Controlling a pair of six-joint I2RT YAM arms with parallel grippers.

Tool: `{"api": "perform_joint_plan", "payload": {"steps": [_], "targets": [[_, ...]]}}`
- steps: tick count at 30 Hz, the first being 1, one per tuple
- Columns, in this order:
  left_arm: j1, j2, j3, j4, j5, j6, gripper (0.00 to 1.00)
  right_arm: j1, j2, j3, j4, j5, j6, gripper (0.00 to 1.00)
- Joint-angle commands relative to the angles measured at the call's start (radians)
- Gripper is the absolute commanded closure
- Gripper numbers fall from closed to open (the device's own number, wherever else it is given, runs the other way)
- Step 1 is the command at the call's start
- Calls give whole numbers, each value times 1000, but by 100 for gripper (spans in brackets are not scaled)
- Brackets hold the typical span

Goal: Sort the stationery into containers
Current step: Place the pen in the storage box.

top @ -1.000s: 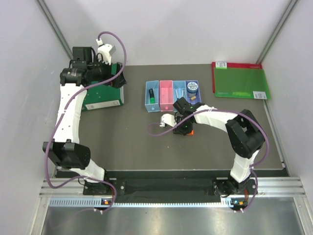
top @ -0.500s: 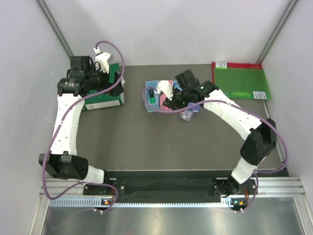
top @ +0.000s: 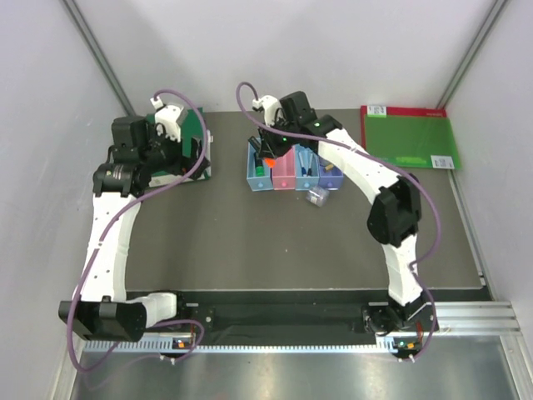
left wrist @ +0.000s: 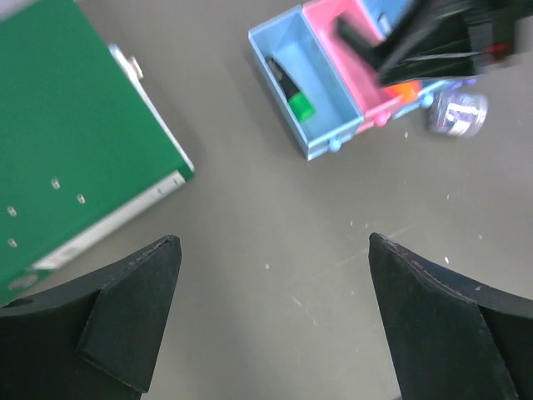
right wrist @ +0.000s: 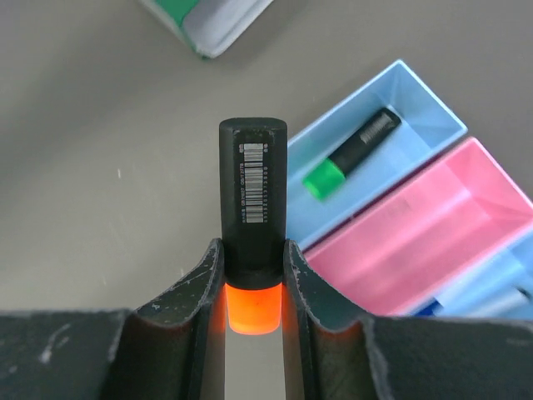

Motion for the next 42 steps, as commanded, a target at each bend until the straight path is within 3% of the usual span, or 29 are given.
{"api": "perform_joint_plan", "payload": {"steps": [1, 13, 40, 42], "targets": [[6, -31, -6, 82, 34, -6, 1, -42, 95, 135, 172, -88, 225, 100], [6, -33, -49, 85, 14, 6, 1, -74, 218, 84, 367, -155, 333, 100], [6, 10, -43, 110, 13, 20, 1, -123, 292, -44, 358, -86, 325, 100], [6, 13, -43, 113, 14, 13, 1, -123, 286, -56, 359, -84, 324, 93]]}}
